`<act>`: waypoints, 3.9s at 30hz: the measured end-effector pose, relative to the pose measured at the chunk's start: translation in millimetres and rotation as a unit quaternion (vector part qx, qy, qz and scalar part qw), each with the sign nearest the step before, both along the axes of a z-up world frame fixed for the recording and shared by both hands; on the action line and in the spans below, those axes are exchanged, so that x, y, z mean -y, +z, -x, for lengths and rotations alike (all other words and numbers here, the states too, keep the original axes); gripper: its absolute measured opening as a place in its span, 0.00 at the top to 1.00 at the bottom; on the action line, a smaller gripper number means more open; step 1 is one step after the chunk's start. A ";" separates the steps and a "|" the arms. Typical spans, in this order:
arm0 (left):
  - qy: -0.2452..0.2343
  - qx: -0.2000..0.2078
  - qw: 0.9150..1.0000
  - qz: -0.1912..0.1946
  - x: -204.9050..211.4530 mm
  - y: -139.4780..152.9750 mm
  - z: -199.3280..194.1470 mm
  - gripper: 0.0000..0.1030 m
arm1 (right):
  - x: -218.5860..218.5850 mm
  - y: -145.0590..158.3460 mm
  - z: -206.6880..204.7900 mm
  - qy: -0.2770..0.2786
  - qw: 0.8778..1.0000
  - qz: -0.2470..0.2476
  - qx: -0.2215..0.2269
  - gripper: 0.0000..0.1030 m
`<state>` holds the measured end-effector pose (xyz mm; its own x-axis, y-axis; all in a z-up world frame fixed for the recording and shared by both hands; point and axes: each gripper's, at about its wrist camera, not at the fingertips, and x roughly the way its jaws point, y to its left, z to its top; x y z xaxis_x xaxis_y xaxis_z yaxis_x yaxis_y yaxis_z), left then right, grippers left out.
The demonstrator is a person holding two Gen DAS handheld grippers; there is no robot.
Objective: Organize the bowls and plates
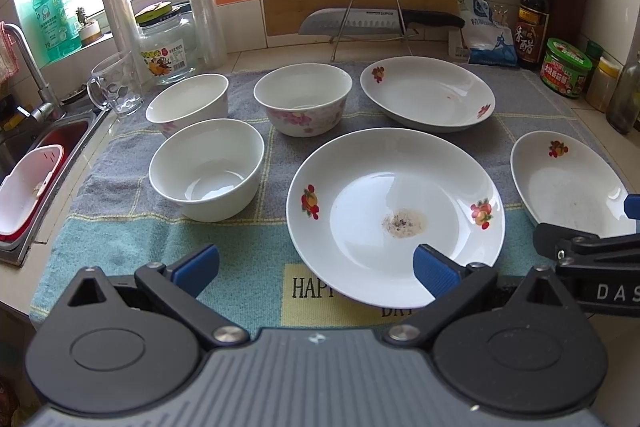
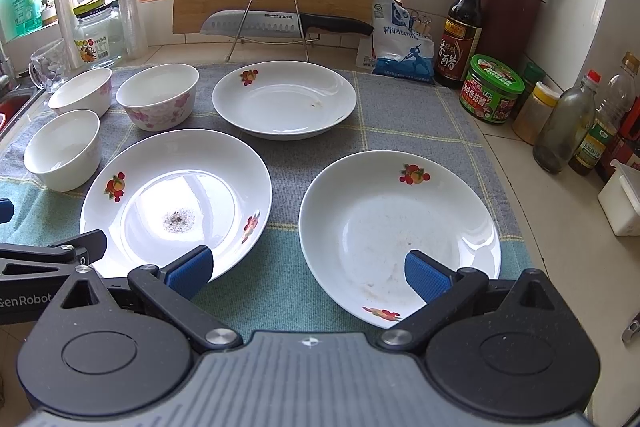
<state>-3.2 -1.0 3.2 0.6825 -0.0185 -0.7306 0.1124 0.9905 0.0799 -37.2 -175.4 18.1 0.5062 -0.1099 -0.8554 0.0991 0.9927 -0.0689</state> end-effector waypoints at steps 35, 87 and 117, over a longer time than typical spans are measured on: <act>-0.003 0.001 1.000 0.000 0.8 3.4 -4.2 0.01 | -2.5 2.2 -2.4 0.002 1.000 0.002 0.000 0.00; -0.221 0.032 0.972 0.079 -1.8 3.5 -55.6 0.01 | 47.3 -54.0 40.7 -0.079 0.996 0.039 -0.001 0.00; -0.359 -0.069 0.926 0.096 134.6 -0.6 -115.5 0.01 | 84.9 -82.5 40.5 0.008 0.998 -0.017 0.067 0.00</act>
<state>112.3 -135.5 2.6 0.3442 -0.5691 -0.7468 0.7428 0.6515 -0.1542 -77.6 -260.4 -64.4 0.6180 -0.0728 -0.7828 0.0885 0.9958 -0.0228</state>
